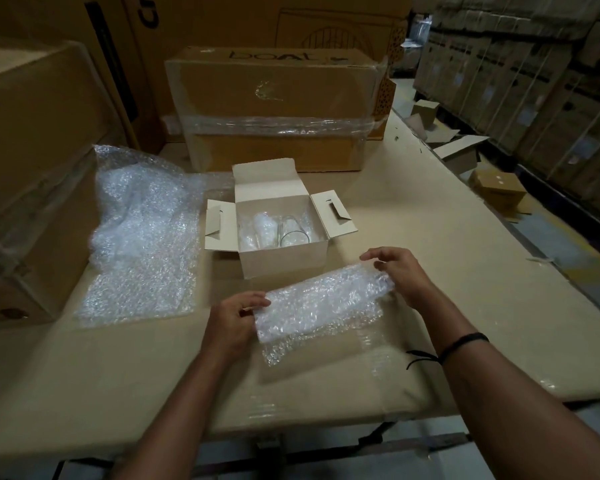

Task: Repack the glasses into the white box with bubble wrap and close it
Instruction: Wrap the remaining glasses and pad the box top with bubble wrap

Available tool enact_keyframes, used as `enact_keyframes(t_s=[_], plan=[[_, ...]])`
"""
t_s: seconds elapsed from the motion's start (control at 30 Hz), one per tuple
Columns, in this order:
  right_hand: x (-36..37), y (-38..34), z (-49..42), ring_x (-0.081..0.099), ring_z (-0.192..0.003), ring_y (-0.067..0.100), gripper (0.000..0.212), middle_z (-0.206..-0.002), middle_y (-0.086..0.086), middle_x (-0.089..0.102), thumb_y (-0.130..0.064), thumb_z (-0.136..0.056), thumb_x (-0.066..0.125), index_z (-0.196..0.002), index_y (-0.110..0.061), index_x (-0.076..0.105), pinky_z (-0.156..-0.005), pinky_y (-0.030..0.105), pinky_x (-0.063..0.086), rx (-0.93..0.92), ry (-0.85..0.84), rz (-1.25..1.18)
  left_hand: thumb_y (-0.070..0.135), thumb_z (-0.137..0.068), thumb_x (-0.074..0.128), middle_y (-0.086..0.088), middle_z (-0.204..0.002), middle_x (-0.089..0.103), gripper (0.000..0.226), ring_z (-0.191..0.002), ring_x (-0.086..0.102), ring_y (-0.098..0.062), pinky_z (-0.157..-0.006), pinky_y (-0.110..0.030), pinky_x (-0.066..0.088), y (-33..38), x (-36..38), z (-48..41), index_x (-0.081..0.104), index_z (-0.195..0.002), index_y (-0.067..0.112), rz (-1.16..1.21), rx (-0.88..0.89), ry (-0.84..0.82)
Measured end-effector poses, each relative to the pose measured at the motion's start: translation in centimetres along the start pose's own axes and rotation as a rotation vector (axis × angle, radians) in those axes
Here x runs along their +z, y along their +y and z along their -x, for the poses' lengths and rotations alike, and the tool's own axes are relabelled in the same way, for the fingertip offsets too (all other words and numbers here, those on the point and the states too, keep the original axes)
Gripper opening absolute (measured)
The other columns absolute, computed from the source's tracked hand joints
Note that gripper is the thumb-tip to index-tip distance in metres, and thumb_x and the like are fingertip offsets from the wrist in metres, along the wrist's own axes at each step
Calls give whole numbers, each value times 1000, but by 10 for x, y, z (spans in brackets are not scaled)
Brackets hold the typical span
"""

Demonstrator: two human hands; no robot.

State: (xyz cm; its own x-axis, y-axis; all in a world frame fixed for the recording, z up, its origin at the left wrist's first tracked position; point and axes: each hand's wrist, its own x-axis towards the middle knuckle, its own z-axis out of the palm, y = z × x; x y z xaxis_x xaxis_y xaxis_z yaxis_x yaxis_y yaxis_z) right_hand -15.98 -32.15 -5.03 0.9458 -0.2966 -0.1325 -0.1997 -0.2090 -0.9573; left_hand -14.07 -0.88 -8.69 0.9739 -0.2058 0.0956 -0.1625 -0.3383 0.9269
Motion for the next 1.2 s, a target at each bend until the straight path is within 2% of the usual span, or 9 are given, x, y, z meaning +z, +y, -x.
enact_keyframes(t_s=[0.07,0.27,0.4,0.6,0.8,0.9,0.97,1.07,1.2], plan=[[-4,-1,2,51,-119,15,44,-126,3,57,15,-86,39,-95,-12,72,-76,11,46,15,55,40,-20,-67,51,-3,-107,69,53,-102,62,-16,-81,-7,45,-2,-2,0,74,-93,19,-86,65,-15],[13,-1,13,48,-129,15,30,-136,-1,57,-14,-93,56,-120,-22,67,-103,22,32,-335,-34,585,13,-70,45,12,-113,66,43,-108,55,-13,-98,-45,42,-3,-1,-4,75,-99,24,-236,163,163],[43,14,23,22,-146,25,77,-159,5,25,-68,-85,22,-150,-27,32,-117,39,22,-368,-296,1090,58,-82,35,13,-134,57,50,-129,43,-14,-102,-40,23,5,20,4,68,-115,38,-540,262,-82],[47,29,32,7,-150,22,72,-163,1,10,-64,-92,13,-154,-27,20,-119,43,11,-287,-357,1093,78,-64,25,16,-153,31,78,-144,18,-10,-109,-42,10,-8,13,3,51,-131,47,-702,84,-257],[30,3,-2,36,-138,25,76,-154,7,36,-15,-83,68,-150,-18,31,-113,37,32,-244,-237,952,65,-81,58,6,-155,27,74,-142,19,-23,-109,-47,17,4,5,-13,35,-145,35,-830,-113,-111],[29,3,-14,51,-123,28,79,-140,9,52,-19,-75,74,-146,-20,39,-101,39,44,-126,-302,967,52,-78,70,5,-150,36,50,-139,24,-22,-107,-42,17,7,7,-19,57,-122,32,-773,-140,-144],[27,-3,-19,57,-113,28,63,-125,9,62,-20,-75,76,-134,-19,54,-95,36,47,-128,-234,967,27,-75,78,9,-127,57,24,-126,44,-19,-97,-35,27,11,8,-20,59,-88,33,-568,-9,-4],[27,-13,-12,58,-96,29,23,-102,6,65,-11,-77,73,-99,-16,70,-83,35,46,-418,38,827,-16,-66,63,6,-102,64,41,-103,60,-18,-84,-18,44,20,3,-13,51,-75,23,-253,305,222],[28,-10,14,55,-100,21,25,-104,5,65,4,-63,55,-82,-9,62,-88,31,41,-847,319,577,-13,-64,43,-10,-104,66,27,-105,57,-20,-91,-26,44,31,-8,-5,54,-79,6,-334,674,355]])
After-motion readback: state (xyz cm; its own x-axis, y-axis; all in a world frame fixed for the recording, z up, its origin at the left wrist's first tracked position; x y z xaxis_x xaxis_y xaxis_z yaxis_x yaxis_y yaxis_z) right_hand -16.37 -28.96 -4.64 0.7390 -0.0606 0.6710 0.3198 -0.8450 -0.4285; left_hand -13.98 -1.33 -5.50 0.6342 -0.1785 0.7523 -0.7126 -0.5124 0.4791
